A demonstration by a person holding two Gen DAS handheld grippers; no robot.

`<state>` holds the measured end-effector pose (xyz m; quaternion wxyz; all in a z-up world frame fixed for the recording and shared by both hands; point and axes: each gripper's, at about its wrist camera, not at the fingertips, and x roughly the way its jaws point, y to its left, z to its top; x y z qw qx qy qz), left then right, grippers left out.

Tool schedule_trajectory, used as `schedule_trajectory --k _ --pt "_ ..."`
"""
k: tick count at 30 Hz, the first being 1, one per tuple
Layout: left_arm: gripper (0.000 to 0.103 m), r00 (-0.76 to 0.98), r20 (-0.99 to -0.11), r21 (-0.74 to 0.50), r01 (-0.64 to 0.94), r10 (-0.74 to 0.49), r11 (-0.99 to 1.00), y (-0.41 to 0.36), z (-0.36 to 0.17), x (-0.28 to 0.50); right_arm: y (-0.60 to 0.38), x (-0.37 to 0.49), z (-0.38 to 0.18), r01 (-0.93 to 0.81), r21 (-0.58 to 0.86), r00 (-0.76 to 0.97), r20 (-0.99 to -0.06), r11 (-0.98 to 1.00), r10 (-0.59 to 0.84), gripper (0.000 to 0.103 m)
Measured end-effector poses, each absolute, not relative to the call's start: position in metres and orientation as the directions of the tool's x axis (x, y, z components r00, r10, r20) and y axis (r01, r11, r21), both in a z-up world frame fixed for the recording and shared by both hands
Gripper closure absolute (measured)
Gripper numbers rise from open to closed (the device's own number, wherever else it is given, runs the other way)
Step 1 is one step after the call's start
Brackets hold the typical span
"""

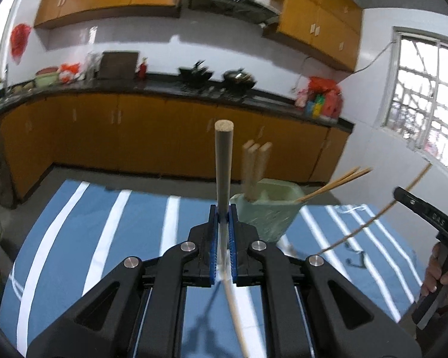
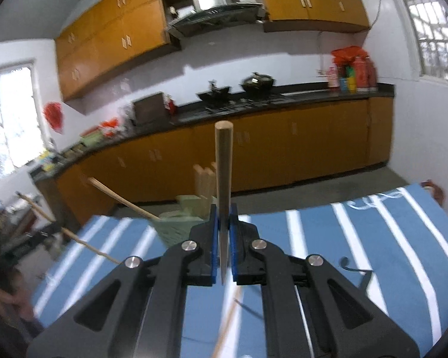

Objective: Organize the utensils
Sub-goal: 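Lower both chopsticks into the caddy and open both grippers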

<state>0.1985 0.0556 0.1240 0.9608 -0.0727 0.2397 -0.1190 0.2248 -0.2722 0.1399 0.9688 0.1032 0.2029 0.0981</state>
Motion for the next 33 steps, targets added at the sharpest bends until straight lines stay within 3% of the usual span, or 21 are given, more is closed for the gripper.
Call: schedule_trajectory --k 7,12,20,33 --pt "0.096 0.903 -0.306 -0.175 0.26 -0.304 0.95 0.025 0.174 0.203 -0.252 0.222 0.188 -0.213 0.216 0.939 -0.223 0.953 0.261 0.095" --pt "0.096 0.928 -0.252 -0.17 0.238 -0.276 0.956 0.012 0.186 0.222 -0.239 0.241 0.192 -0.196 0.171 0.958 -0.178 0.966 0.226 0.095" --pt "0.096 0.945 -0.227 -0.211 0.188 -0.236 0.959 0.002 0.174 0.258 -0.224 0.289 0.169 -0.171 0.123 0.955 -0.222 0.977 0.195 0.095" --pt "0.096 0.916 -0.315 -0.219 0.183 -0.247 0.958 -0.002 0.14 0.273 -0.222 0.317 0.139 -0.17 0.155 0.928 -0.306 0.973 0.211 0.09"
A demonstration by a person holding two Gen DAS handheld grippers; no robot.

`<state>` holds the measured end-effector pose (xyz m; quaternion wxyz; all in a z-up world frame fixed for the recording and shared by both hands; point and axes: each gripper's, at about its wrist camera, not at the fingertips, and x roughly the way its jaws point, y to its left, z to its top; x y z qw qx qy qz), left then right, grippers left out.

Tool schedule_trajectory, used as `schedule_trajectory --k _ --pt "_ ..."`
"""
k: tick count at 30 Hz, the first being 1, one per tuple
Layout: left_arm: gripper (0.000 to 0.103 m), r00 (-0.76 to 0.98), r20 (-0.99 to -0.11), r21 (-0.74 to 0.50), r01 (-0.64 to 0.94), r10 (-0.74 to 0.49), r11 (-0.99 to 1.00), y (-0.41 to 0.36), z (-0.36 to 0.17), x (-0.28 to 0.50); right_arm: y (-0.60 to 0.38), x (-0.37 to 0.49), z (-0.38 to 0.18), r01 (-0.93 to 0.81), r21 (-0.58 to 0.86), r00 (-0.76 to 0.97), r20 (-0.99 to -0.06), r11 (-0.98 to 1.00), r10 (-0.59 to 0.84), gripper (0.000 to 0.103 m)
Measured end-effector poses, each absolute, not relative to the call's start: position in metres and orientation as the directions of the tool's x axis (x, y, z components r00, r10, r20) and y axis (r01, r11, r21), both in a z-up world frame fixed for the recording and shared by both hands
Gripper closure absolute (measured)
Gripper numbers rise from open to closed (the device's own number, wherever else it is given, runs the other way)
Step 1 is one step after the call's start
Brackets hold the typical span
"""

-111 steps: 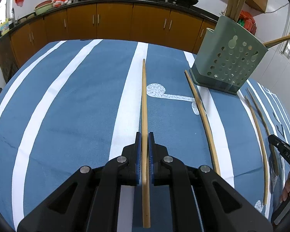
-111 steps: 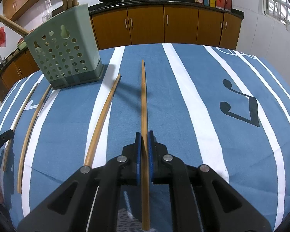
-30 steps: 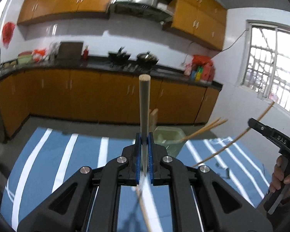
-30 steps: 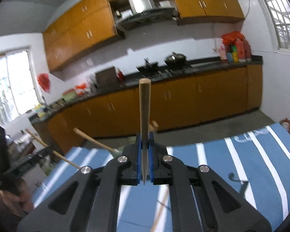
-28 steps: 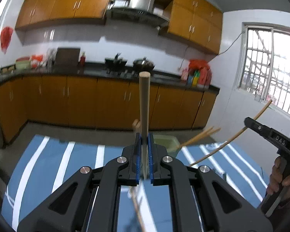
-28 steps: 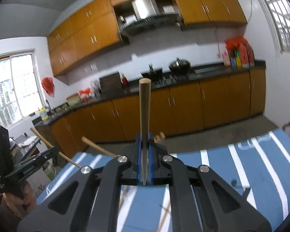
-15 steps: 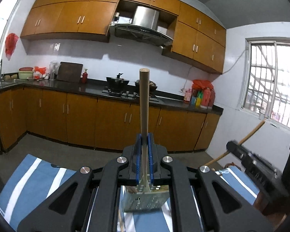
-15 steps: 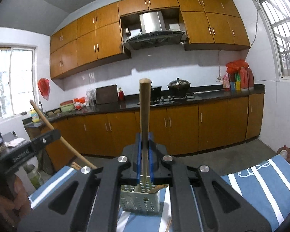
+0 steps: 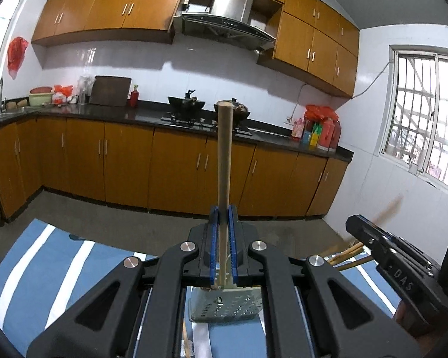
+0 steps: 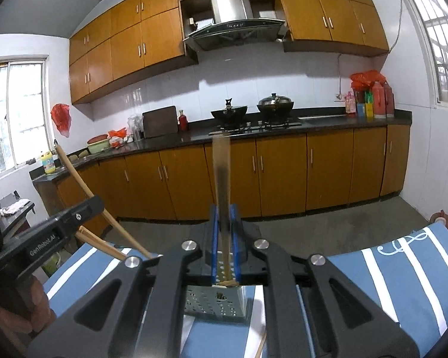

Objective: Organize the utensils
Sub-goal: 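Lower both chopsticks into the caddy and open both grippers, then lower both grippers and close each on one of the last chopsticks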

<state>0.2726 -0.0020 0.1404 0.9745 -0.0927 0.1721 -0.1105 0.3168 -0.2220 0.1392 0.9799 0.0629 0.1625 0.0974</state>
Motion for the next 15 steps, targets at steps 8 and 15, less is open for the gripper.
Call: schedule_trajectory --k 8,15 --pt "0.069 0.931 -0.274 -0.232 0.181 -0.243 0.956 0.007 0.155 0.261 -0.233 0.292 0.152 -0.167 0.172 0.943 -0.259 0.971 0.208 0.077" --pt "0.045 0.939 -0.26 -0.224 0.167 -0.224 0.96 0.028 0.157 0.23 -0.259 0.249 0.145 -0.128 0.189 0.953 -0.247 0.974 0.173 0.057"
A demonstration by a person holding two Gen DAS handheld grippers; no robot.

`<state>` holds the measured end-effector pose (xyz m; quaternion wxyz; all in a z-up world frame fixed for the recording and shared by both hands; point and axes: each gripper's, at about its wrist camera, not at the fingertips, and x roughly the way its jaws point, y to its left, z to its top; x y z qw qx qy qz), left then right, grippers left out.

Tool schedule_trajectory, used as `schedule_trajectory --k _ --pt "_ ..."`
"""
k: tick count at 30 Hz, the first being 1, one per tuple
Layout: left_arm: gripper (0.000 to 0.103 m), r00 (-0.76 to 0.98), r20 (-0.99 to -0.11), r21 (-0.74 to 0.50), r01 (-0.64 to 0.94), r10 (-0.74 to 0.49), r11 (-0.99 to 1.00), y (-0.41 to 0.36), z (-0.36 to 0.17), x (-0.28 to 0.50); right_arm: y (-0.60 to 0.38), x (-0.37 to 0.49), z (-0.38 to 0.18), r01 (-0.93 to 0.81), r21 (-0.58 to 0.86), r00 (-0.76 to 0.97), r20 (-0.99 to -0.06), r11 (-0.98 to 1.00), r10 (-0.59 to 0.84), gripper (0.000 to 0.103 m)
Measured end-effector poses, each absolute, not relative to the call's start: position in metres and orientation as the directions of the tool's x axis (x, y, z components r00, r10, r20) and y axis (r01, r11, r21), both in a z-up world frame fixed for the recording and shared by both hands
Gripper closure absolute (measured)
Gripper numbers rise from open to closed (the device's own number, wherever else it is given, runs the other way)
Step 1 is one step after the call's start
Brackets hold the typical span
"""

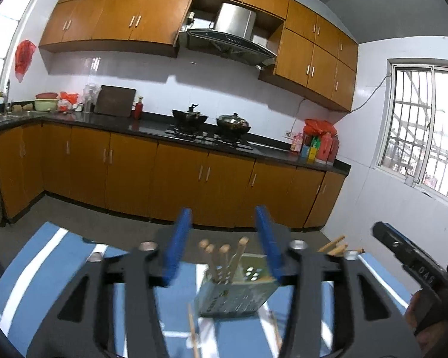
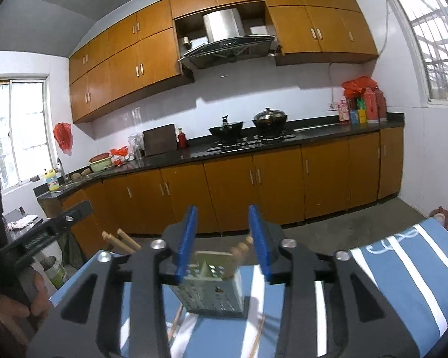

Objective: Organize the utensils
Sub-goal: 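Lower both grippers and close each on one of the last chopsticks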

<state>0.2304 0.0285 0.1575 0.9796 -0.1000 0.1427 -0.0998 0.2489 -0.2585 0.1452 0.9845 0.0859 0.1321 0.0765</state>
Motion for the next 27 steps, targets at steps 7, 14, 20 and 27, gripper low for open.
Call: schedule_trajectory --k 7,14,20,27 --pt "0.01 0.915 -0.386 -0.153 0.062 -0.118 0.986 0.052 0.106 0.208 -0.279 0.237 0.062 0.004 0.13 0.875 -0.48 0.991 0.059 0.025" --pt "0.01 0.792 -0.607 -0.104 0.001 -0.064 0.995 0.054 0.029 0.214 -0.256 0.235 -0.021 -0.001 0.171 0.733 -0.67 0.985 0.117 0.043" --pt "0.01 0.743 -0.666 -0.079 0.011 -0.062 0.997 0.044 -0.011 0.202 -0.22 0.233 -0.062 -0.035 0.152 0.646 -0.751 0.988 0.138 0.061" --pt "0.017 0.717 -0.691 -0.081 0.045 -0.089 0.996 0.033 -0.025 0.197 -0.219 0.24 -0.077 0.001 0.041 0.635 -0.772 0.999 0.031 0.094"
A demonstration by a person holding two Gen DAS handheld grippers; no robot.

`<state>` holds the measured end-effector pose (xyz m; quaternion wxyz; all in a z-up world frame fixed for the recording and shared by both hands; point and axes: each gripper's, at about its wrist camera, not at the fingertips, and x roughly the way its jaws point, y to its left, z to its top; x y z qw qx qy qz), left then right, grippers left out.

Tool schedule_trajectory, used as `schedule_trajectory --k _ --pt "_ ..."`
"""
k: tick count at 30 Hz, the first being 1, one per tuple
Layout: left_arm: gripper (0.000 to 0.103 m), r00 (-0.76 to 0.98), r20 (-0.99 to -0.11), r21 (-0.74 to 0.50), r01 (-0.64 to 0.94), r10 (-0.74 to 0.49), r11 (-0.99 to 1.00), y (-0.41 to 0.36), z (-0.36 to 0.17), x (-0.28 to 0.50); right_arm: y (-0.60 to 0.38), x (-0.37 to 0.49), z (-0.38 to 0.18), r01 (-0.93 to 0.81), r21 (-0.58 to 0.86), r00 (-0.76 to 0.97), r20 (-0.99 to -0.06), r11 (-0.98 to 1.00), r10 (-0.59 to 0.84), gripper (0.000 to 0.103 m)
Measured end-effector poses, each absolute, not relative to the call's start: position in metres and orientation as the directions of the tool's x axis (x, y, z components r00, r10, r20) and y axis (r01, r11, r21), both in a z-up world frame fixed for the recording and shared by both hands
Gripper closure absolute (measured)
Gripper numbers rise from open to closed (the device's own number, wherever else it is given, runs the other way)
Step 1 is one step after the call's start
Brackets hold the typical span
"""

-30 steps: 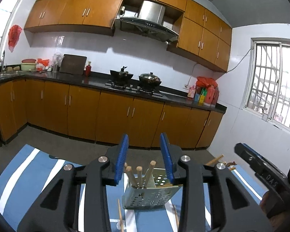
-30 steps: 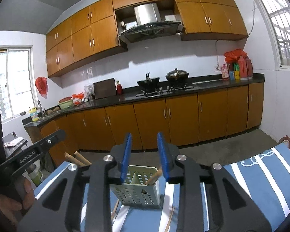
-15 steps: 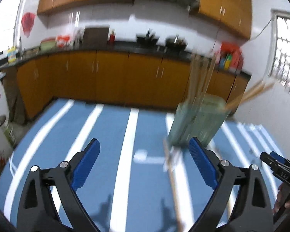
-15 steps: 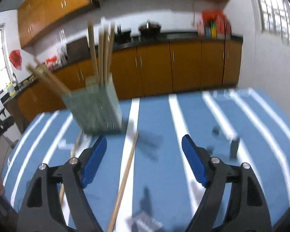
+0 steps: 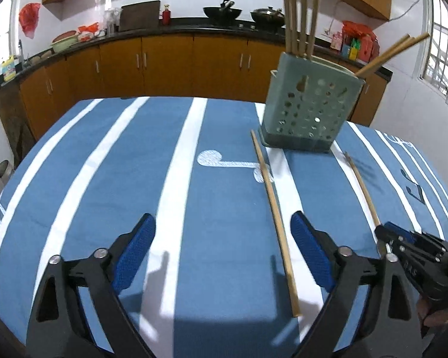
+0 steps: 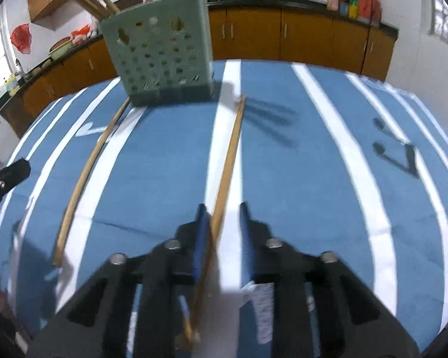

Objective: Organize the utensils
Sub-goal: 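Lower both grippers and close each on one of the last chopsticks, then lift both chopsticks upright and carry them over the green caddy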

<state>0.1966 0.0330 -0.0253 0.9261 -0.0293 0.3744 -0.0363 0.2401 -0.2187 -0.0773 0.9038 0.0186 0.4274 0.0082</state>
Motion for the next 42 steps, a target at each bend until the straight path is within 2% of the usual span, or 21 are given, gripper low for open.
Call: schedule_trajectory --k 5,12,15,17,20,30,42 --pt "0.039 0.695 -0.709 -0.073 0.094 -0.118 0.993 0.018 -0.034 0.198 -0.25 0.249 -0.075 0.111 0.056 0.629 -0.777 0.992 -0.027 0.095" --pt "0.055 0.65 -0.749 -0.046 0.142 -0.128 0.989 -0.008 -0.049 0.208 -0.274 0.247 -0.078 0.161 0.081 0.629 -0.776 0.984 -0.039 0.095" --pt "0.068 0.619 -0.776 -0.039 0.142 -0.12 0.989 -0.016 -0.059 0.215 -0.272 0.247 -0.078 0.149 0.073 0.632 -0.774 0.986 -0.038 0.095" --pt "0.084 0.599 -0.793 -0.036 0.136 -0.111 0.99 -0.019 -0.065 0.218 -0.268 0.246 -0.078 0.13 0.074 0.634 -0.773 0.989 -0.026 0.095" --pt "0.094 0.609 -0.789 -0.014 0.119 -0.084 0.993 -0.017 -0.064 0.217 -0.262 0.246 -0.078 0.098 0.075 0.635 -0.772 0.992 -0.004 0.095" --pt "0.095 0.61 -0.792 -0.018 0.008 -0.02 1.0 0.027 -0.06 0.24 -0.241 0.266 -0.077 0.025 0.046 0.636 -0.772 0.999 0.019 0.095" --pt "0.094 0.626 -0.78 -0.01 0.014 -0.016 1.0 0.037 -0.062 0.252 -0.245 0.284 -0.078 0.029 0.042 0.635 -0.772 0.999 0.014 0.094"
